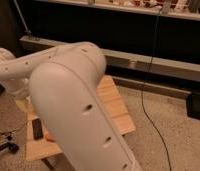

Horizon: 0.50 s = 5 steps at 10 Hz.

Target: Move the arm in a circular motion

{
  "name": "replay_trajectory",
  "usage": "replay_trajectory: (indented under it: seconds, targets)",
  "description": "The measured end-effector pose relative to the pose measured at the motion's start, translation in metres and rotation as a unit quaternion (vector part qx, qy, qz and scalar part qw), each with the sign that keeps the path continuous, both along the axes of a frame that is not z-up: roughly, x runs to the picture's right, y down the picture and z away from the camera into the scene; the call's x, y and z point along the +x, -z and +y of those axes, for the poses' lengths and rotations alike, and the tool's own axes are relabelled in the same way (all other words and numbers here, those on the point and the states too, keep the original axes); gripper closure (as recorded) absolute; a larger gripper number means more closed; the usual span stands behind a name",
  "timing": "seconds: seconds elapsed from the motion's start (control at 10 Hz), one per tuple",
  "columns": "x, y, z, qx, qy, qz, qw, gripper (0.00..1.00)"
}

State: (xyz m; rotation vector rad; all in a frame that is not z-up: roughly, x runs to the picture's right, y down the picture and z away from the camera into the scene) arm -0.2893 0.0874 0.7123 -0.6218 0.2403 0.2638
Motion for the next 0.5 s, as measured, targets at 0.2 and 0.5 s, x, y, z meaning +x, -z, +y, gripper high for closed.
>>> replay_trajectory:
  seconds: [0.2, 0.5]
  targets:
    - [0.077, 0.008, 0.038, -0.057, 0.042, 0.021, 0.9973, 0.35]
    - [0.144, -0.005, 0.062, -0.097, 0.052, 0.063, 0.9919, 0.35]
